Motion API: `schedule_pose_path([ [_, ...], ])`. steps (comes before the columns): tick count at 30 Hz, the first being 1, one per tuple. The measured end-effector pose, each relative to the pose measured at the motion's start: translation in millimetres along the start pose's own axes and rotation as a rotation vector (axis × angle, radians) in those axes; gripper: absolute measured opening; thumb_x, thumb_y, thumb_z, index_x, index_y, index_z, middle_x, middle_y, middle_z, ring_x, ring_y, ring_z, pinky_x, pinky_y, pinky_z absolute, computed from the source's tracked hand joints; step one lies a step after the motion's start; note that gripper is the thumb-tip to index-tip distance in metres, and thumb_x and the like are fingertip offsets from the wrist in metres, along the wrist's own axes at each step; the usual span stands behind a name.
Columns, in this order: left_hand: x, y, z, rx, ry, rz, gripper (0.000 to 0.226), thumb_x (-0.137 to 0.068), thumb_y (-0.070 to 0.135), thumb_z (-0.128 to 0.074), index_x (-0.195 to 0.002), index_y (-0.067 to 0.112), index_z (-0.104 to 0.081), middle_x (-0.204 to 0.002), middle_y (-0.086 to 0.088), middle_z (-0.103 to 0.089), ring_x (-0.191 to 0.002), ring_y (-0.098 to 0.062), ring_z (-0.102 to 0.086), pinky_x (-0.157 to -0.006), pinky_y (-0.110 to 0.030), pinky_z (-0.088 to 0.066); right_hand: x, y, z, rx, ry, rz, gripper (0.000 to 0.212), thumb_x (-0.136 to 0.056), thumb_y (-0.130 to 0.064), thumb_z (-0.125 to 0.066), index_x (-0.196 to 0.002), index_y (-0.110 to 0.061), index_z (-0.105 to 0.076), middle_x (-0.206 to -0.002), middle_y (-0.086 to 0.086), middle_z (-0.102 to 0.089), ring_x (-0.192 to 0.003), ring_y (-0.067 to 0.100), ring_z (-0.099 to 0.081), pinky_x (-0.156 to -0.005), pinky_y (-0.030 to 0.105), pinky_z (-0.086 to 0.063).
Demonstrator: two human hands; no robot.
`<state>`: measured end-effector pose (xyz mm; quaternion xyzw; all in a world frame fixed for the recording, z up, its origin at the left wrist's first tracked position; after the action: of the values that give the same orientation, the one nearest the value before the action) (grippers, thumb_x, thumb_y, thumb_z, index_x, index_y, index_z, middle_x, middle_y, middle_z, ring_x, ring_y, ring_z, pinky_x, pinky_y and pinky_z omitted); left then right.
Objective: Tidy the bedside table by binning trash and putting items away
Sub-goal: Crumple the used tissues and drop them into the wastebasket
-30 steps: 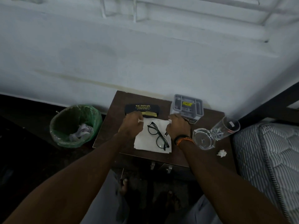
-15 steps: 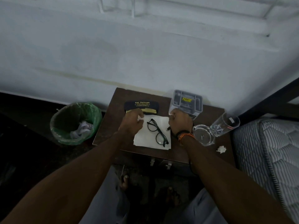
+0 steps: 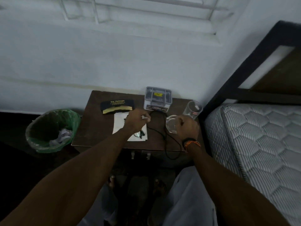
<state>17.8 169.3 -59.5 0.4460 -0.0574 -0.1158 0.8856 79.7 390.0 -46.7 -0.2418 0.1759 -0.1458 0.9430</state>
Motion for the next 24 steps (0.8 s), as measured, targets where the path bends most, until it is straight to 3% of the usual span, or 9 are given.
schedule_pose_path([
  [4,4.8,17.1,-21.4,-0.038,-0.014,-0.046,0.005,-0.075,0.013,-0.080,-0.080,0.011,-0.079,-0.084,-0.004,-0.076,-0.080,-0.010,-0.063,-0.068,-0.022,-0.043,13.4,56.6,6.0,0.112,-0.058,-0.245,0.038,-0.080,-0.032,-0.043,-0.090,-0.016,-0.076,-0.085,0.014,-0.072,-0.081,0.038,-0.061,-0.069,0.033,-0.046],
  [8,7.6,28.4,-41.5,-0.059,-0.053,-0.037,0.008,-0.074,0.014,-0.081,-0.080,0.010,-0.079,-0.085,-0.003,-0.076,-0.081,-0.011,-0.064,-0.072,-0.026,-0.045,20.4,75.2,12.9,0.086,-0.155,-0.364,0.025,-0.087,-0.015,-0.055,-0.100,-0.012,-0.077,-0.103,0.015,-0.073,-0.096,0.037,-0.065,-0.079,0.035,-0.052],
  [11,9.3,27.4,-50.1,-0.063,-0.081,-0.020,0.007,-0.073,0.015,-0.081,-0.079,0.012,-0.078,-0.085,-0.004,-0.076,-0.083,-0.015,-0.067,-0.075,-0.025,-0.046,19.1,77.3,10.3,0.067,-0.217,-0.439,0.023,-0.091,-0.018,-0.057,-0.102,-0.006,-0.074,-0.113,0.016,-0.067,-0.103,0.036,-0.063,-0.084,0.037,-0.050],
  [15,10.4,19.1,-50.5,-0.058,-0.089,0.008,0.010,-0.074,0.014,-0.082,-0.081,0.010,-0.078,-0.087,-0.004,-0.076,-0.080,-0.010,-0.063,-0.066,-0.016,-0.041,17.7,80.5,0.5,-0.021,-0.215,-0.421,0.008,-0.080,-0.015,-0.072,-0.083,-0.010,-0.078,-0.120,0.014,-0.065,-0.105,0.034,-0.063,-0.085,0.034,-0.051],
  [17,9.8,13.3,-47.0,-0.049,-0.096,0.014,0.010,-0.075,0.013,-0.081,-0.083,0.009,-0.078,-0.088,-0.005,-0.076,-0.083,-0.011,-0.065,-0.069,-0.018,-0.043,16.3,82.6,-4.3,-0.033,-0.295,-0.444,0.004,-0.076,-0.015,-0.077,-0.080,-0.014,-0.076,-0.112,0.011,-0.071,-0.104,0.032,-0.065,-0.087,0.034,-0.052],
  [20,8.7,2.8,-37.9,-0.058,-0.096,0.023,0.012,-0.076,0.012,-0.080,-0.087,0.007,-0.078,-0.090,-0.008,-0.076,-0.085,-0.015,-0.067,-0.072,-0.022,-0.045,13.5,81.8,-11.7,0.055,-0.361,-0.415,0.006,-0.081,-0.019,-0.073,-0.083,-0.014,-0.076,-0.099,0.011,-0.074,-0.096,0.032,-0.067,-0.085,0.037,-0.056],
  [24,7.6,-8.8,-23.7,-0.051,-0.077,0.053,0.010,-0.078,0.006,-0.077,-0.088,0.003,-0.076,-0.088,-0.012,-0.076,-0.081,-0.021,-0.070,-0.069,-0.025,-0.052,10.1,71.9,-11.3,0.079,-0.258,-0.393,0.013,-0.084,-0.012,-0.063,-0.091,-0.011,-0.074,-0.103,0.015,-0.071,-0.101,0.038,-0.064,-0.087,0.040,-0.053],
])
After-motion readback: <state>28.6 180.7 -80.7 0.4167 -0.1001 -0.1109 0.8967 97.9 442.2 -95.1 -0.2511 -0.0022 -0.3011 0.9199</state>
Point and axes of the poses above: each hand's wrist, its own x-axis away from the middle knuckle, its own z-axis out of the back of the hand, y = z × x, the point moved 3 cm from there along -x, towards the middle knuckle
